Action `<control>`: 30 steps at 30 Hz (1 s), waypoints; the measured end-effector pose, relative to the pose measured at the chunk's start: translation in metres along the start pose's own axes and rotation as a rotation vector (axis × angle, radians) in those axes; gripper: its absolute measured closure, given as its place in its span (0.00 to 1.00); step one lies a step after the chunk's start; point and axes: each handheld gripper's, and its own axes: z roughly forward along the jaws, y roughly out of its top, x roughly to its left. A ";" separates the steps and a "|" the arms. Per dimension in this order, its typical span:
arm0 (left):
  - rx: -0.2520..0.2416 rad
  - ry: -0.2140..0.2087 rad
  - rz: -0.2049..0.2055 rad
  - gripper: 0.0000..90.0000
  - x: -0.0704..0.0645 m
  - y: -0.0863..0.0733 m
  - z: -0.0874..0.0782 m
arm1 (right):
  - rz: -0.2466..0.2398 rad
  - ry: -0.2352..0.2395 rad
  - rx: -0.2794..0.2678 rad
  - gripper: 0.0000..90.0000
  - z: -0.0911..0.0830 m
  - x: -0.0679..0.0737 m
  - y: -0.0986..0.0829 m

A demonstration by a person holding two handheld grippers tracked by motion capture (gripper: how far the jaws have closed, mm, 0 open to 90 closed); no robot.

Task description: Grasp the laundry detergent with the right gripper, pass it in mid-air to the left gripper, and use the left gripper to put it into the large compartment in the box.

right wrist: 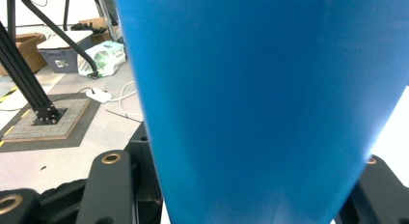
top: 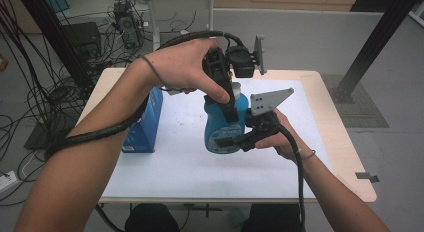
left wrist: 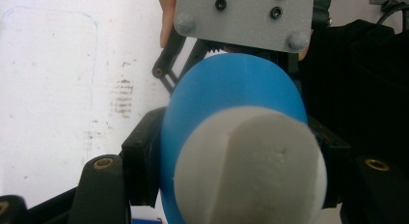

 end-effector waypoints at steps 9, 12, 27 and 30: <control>0.021 0.010 -0.010 0.41 0.000 0.001 0.003 | 0.009 -0.019 -0.019 0.32 0.000 0.000 -0.001; 0.025 0.008 -0.006 0.41 0.000 0.000 0.003 | 0.009 -0.016 -0.007 0.25 0.000 -0.001 -0.002; 0.045 0.023 -0.026 0.41 0.002 -0.001 0.002 | 0.031 -0.020 0.077 0.07 0.001 -0.001 -0.004; 0.041 0.030 -0.034 0.41 0.004 -0.001 0.001 | 0.027 -0.037 0.092 0.05 -0.002 -0.002 -0.002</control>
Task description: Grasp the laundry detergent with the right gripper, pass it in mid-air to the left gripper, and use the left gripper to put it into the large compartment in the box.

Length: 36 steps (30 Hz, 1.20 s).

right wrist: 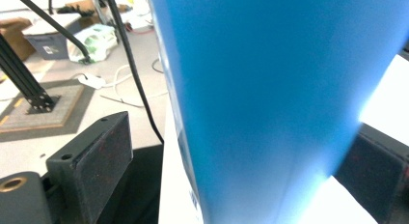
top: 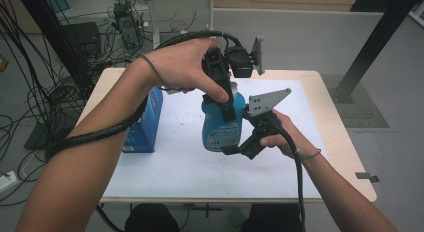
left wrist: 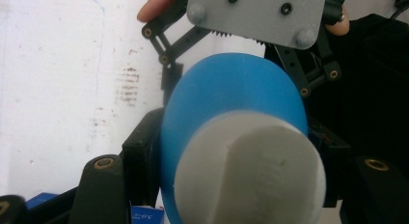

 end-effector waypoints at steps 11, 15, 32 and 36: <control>0.037 0.011 -0.049 0.41 0.007 -0.001 0.004 | 0.024 -0.047 0.108 0.04 -0.012 -0.006 -0.006; 0.041 0.012 -0.070 0.41 0.008 -0.003 0.004 | 0.047 -0.050 0.176 0.04 -0.015 -0.009 -0.010; 0.048 0.074 -0.184 0.41 0.016 -0.019 -0.002 | 0.151 -0.171 0.458 0.05 -0.032 -0.021 -0.030; 0.049 0.111 -0.226 0.41 0.019 -0.023 -0.005 | 0.182 -0.189 0.512 0.05 -0.037 -0.025 -0.035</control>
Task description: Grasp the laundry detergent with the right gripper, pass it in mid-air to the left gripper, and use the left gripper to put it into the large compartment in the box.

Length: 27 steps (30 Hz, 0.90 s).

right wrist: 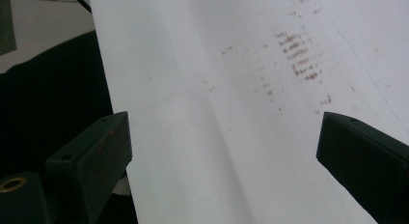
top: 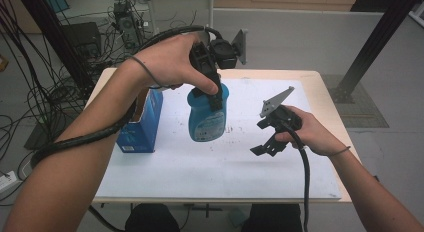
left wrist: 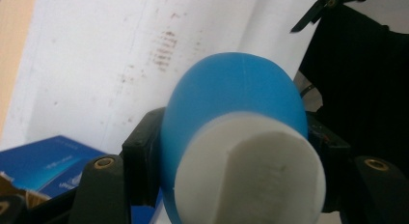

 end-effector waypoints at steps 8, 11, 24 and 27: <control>-0.010 0.038 -0.095 0.41 0.011 -0.011 -0.010 | 0.054 -0.046 0.145 0.04 0.006 -0.009 -0.010; -0.002 0.054 -0.139 0.41 0.015 -0.017 -0.015 | 0.077 -0.064 0.219 0.04 0.009 -0.012 -0.012; -0.027 0.114 -0.468 0.41 0.057 -0.052 -0.048 | 0.126 -0.094 0.349 0.04 0.016 -0.020 -0.019; -0.034 0.125 -0.521 0.41 0.068 -0.061 -0.052 | 0.130 -0.090 0.356 0.04 0.016 -0.021 -0.019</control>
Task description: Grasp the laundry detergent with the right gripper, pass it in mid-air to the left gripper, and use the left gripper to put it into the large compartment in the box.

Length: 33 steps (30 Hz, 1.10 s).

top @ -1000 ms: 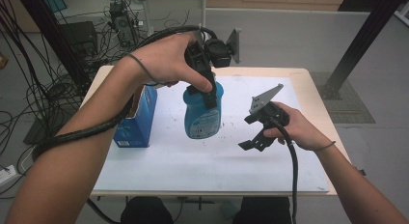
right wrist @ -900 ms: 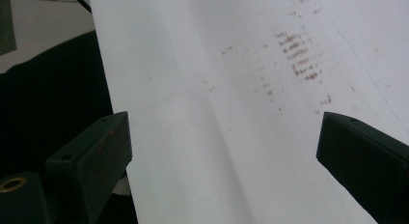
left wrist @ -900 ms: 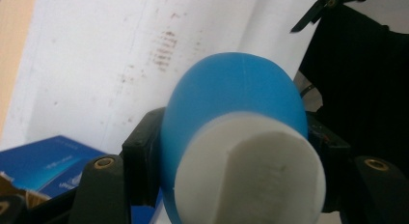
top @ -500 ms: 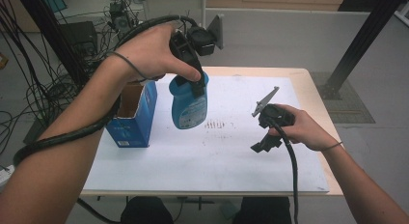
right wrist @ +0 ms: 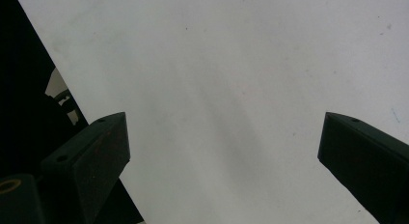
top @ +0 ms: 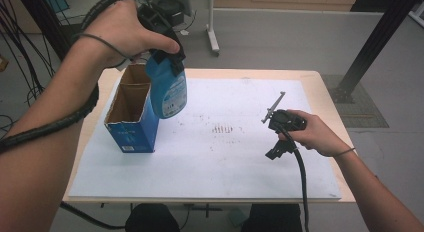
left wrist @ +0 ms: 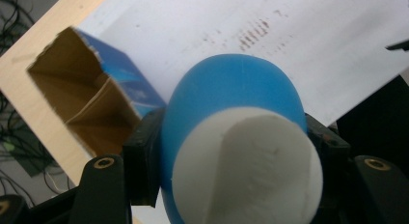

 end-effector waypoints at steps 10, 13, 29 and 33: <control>-0.018 0.011 -0.162 0.41 0.043 -0.008 -0.010 | 0.019 0.003 0.004 0.04 0.000 -0.005 -0.001; -0.014 0.023 -0.198 0.41 0.053 -0.009 -0.013 | 0.019 0.004 0.008 0.04 0.002 -0.005 -0.002; 0.004 0.025 -0.440 0.42 0.116 -0.017 -0.006 | 0.018 0.019 0.003 0.04 0.007 -0.006 0.000; 0.014 0.039 -0.466 0.41 0.122 -0.020 -0.002 | 0.023 0.012 -0.001 0.04 0.008 -0.007 0.001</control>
